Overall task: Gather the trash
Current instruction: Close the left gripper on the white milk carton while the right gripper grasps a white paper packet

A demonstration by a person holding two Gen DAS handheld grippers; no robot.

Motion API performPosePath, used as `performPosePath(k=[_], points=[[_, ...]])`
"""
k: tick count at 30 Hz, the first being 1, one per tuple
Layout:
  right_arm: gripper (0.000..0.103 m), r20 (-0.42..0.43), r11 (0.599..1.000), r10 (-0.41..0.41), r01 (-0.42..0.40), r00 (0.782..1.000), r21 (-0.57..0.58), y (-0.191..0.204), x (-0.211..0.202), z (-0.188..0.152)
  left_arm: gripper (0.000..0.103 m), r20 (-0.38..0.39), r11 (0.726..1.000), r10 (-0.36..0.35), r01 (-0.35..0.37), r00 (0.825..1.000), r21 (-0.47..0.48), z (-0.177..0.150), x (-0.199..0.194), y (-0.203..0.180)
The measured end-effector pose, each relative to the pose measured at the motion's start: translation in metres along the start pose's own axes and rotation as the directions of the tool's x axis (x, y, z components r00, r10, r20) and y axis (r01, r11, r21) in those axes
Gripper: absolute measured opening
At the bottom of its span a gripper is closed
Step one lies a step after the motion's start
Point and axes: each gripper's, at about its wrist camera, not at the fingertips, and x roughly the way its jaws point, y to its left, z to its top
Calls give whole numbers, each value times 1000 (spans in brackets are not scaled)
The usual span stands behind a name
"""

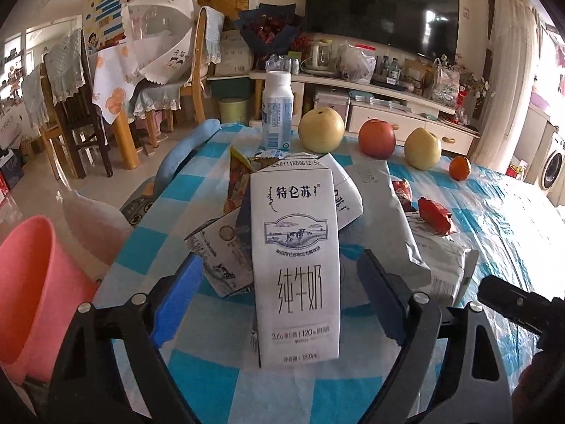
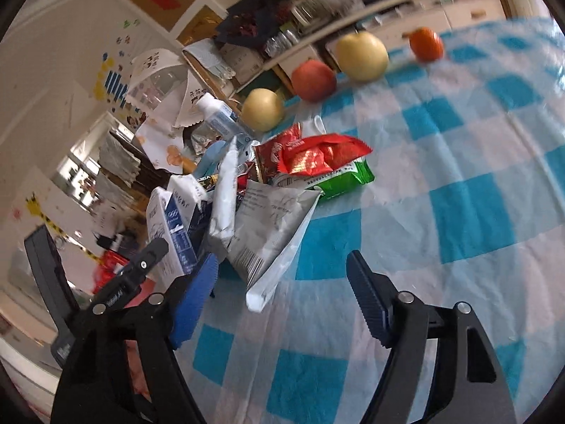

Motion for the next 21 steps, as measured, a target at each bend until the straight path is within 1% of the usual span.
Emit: performPosePath(k=[3,4,6,7,8,10,12,17,18,19,21], points=[[75,-19,999,42,-42,999,23,-4,8,5,89,-4,1000,5,-5,1000,9,2,7,-2],[74,-23,998,56,-55,998,31,-6,12,5,89,-8,1000,7,-7,1000,7,4,10,-2],[68,-35,995,89,-87,995,57,-9,17,7,81,-22,1000,12,-12,1000,2,6,15,-2],[63,-46,990,120,-116,992,79,-11,22,9,78,-28,1000,10,-10,1000,-2,6,17,-1],[61,-53,986,144,-138,988,93,-12,24,10,75,-36,1000,7,-7,999,-8,7,20,0],[60,-60,982,169,-163,984,96,-12,30,13,73,-58,1000,-9,8,998,-26,7,24,4],[60,-65,982,174,-167,983,93,-11,34,14,65,-77,999,-16,13,997,-35,6,29,7],[60,-88,981,177,-169,980,93,-11,48,19,64,-79,998,-41,37,996,-47,6,31,11],[59,-94,984,169,-161,981,80,-9,49,18,64,-78,998,-51,47,996,-51,6,31,12],[50,-98,985,165,-158,981,72,-8,48,15,64,-77,997,-59,55,995,-56,6,31,13],[42,-98,984,168,-161,981,74,-8,47,14,64,-75,995,-74,68,994,-68,6,31,15]])
